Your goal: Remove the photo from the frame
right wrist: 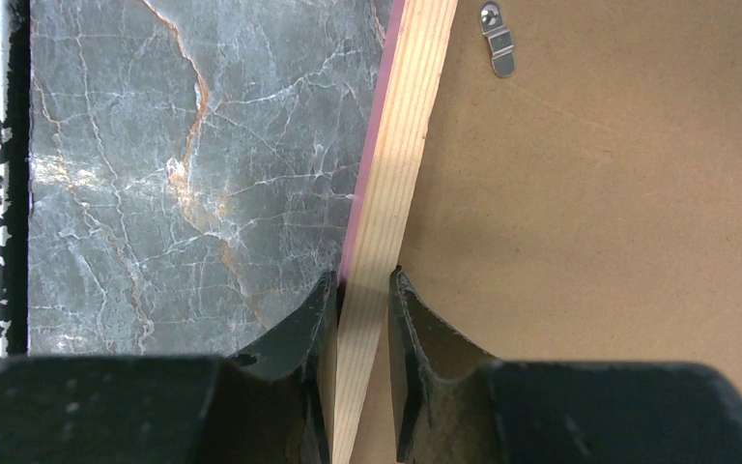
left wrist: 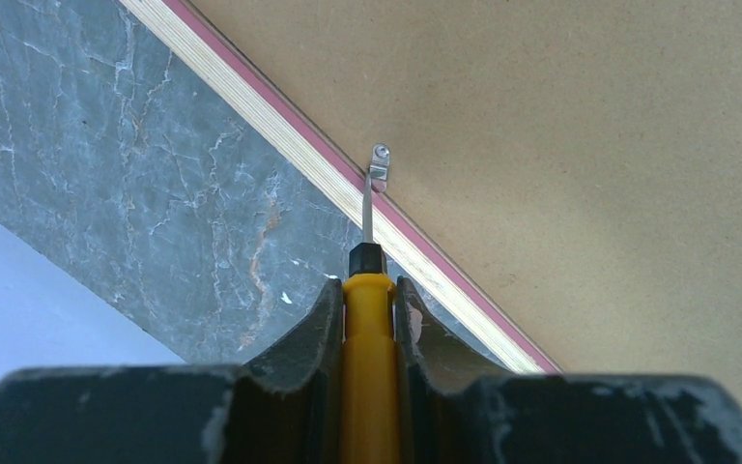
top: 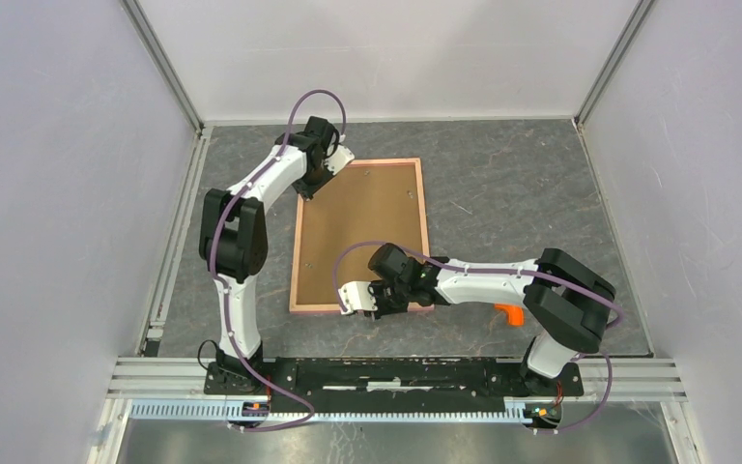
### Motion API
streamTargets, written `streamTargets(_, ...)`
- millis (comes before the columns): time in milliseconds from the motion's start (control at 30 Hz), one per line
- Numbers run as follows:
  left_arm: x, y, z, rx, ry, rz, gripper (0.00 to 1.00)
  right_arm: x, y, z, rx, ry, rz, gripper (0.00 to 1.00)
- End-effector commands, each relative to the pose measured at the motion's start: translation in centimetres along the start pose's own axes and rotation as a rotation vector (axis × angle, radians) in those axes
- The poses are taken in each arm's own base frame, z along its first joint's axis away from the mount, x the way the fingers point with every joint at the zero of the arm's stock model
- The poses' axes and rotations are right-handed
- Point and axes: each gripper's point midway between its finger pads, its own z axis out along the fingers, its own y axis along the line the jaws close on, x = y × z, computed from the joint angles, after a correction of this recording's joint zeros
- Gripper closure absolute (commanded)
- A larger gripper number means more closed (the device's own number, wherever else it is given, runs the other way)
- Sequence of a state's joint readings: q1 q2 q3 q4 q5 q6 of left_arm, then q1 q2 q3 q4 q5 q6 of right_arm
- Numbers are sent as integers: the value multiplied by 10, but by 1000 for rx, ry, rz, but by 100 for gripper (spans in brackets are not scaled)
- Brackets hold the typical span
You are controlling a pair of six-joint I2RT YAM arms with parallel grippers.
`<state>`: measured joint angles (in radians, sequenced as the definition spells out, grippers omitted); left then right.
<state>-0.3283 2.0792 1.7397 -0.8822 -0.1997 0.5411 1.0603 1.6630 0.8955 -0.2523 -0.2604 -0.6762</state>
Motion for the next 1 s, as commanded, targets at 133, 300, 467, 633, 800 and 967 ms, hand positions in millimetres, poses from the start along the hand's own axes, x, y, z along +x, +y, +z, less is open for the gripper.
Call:
streamTargets(133, 13, -33, -7, 144, 16, 33, 98, 68, 83, 0, -293, 235, 99, 100)
streamTargets(300, 7, -41, -5, 181, -4, 12, 98, 68, 83, 1, -294, 235, 100, 100)
streamTargets(467, -1, -48, -3, 210, -21, -1, 98, 69, 84, 1, -300, 236, 100, 100)
streamTargets(633, -8, -52, -7, 215, -38, 2, 98, 69, 84, 2, -304, 237, 99, 100)
streamTargets(800, -15, -60, -9, 245, -61, -2, 98, 69, 84, 2, -303, 235, 98, 100)
streamTargets(967, -20, -65, -8, 257, -67, -5, 98, 69, 84, 2, -302, 235, 99, 100)
